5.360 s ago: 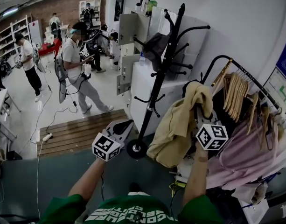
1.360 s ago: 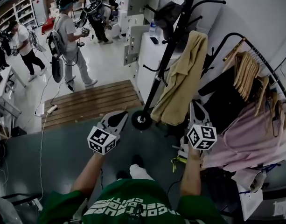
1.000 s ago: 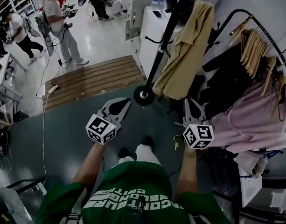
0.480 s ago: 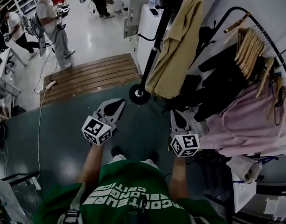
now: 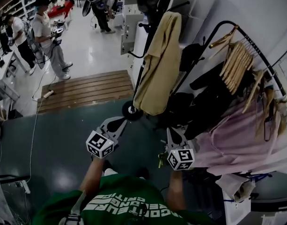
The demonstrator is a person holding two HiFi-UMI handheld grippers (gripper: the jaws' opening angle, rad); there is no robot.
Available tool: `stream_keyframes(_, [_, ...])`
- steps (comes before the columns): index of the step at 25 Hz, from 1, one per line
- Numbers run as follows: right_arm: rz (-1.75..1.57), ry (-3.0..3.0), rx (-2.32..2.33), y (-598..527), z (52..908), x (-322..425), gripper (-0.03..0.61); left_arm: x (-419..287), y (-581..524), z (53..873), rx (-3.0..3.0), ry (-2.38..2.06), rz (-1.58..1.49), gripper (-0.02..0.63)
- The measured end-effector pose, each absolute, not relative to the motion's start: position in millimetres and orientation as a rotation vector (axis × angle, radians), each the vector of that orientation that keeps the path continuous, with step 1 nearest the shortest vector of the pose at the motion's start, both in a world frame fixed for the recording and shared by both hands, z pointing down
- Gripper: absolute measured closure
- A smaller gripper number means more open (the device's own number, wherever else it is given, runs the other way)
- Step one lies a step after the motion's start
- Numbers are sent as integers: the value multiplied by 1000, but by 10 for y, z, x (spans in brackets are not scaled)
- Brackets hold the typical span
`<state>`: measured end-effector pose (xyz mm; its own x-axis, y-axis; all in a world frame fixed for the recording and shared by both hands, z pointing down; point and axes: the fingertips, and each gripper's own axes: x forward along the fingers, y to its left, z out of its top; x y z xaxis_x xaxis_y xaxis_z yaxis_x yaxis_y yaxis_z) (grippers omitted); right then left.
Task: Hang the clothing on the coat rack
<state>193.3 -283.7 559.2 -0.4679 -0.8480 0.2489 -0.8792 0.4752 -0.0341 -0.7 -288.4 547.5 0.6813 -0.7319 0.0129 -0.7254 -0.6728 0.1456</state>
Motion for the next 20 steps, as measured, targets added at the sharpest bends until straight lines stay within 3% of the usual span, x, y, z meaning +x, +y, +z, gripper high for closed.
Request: stream_keyframes(20, [215, -2524, 1533, -3032, 5510, 2261, 569, 439, -3034, 5388, 2779, -1182, -78, 610])
